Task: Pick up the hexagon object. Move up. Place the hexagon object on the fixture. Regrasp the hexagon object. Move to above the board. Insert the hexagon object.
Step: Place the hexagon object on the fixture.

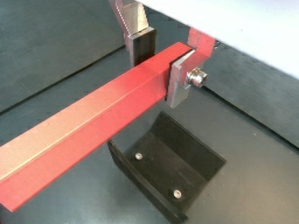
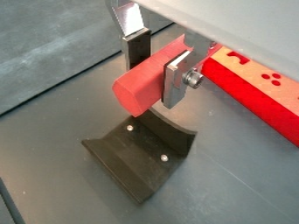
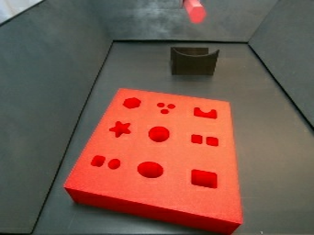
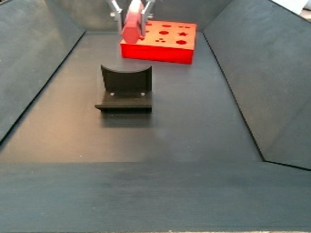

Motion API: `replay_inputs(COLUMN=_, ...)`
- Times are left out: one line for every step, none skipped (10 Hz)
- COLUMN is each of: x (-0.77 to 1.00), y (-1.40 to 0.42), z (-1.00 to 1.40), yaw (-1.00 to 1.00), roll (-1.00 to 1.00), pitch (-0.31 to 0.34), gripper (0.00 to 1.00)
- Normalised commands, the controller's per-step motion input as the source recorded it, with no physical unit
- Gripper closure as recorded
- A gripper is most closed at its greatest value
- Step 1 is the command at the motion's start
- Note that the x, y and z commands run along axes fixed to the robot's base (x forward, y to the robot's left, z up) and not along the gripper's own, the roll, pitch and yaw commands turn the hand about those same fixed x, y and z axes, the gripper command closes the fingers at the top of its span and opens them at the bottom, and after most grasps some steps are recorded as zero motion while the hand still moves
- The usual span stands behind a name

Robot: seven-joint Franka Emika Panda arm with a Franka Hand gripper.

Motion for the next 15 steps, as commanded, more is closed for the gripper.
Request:
replay_inputs(x=0.41, y=-0.02, z=0.01, yaw=0.04, roll=0.08, pitch=0.18, gripper=1.0)
replay_inputs(x=0.31, y=-0.02, z=0.01, yaw=0.04, roll=0.08, pitch=0.175, gripper=1.0)
replay_inputs(x=0.21, y=-0.02, z=0.01, yaw=0.05, roll=0.07, pitch=0.181, gripper=1.0)
replay_inputs(x=0.07, y=0.4, z=0.13, yaw=0.09, roll=-1.0, pitch=0.119, gripper=1.0)
replay_inputs(x=0.02, y=0.39, z=0.12, yaw=0.08, roll=-1.0, pitch=0.117, gripper=1.0)
replay_inputs(x=0.02, y=0.3, z=0.08, yaw=0.04, roll=-1.0, pitch=0.11, gripper=1.0)
replay_inputs(x=0.05, y=0.14, z=0.03, yaw=0.03, roll=-1.0, pitch=0.126, gripper=1.0)
replay_inputs(x=0.07, y=0.1, z=0.02, yaw=0.01, roll=-1.0, pitch=0.155, gripper=1.0)
replay_inputs(x=0.08, y=0.09, z=0.01, yaw=0.0, roll=-1.0, pitch=0.176, gripper=1.0)
replay_inputs(x=0.1, y=0.07, z=-0.01, yaw=-0.04, roll=-0.91, pitch=0.207, gripper=1.0)
replay_inputs(x=0.1, y=0.06, z=-0.01, yaw=-0.06, roll=-0.8, pitch=0.199, gripper=1.0)
replay_inputs(x=0.09, y=0.06, z=-0.01, yaw=-0.08, roll=-0.59, pitch=0.169, gripper=1.0)
replay_inputs(x=0.09, y=0.06, z=-0.01, yaw=-0.1, roll=-0.42, pitch=0.145, gripper=1.0)
replay_inputs(x=0.08, y=0.04, z=-0.01, yaw=-0.1, roll=-0.25, pitch=0.114, gripper=1.0)
replay_inputs(x=0.08, y=0.03, z=0.0, yaw=-0.1, roll=-0.22, pitch=0.094, gripper=1.0)
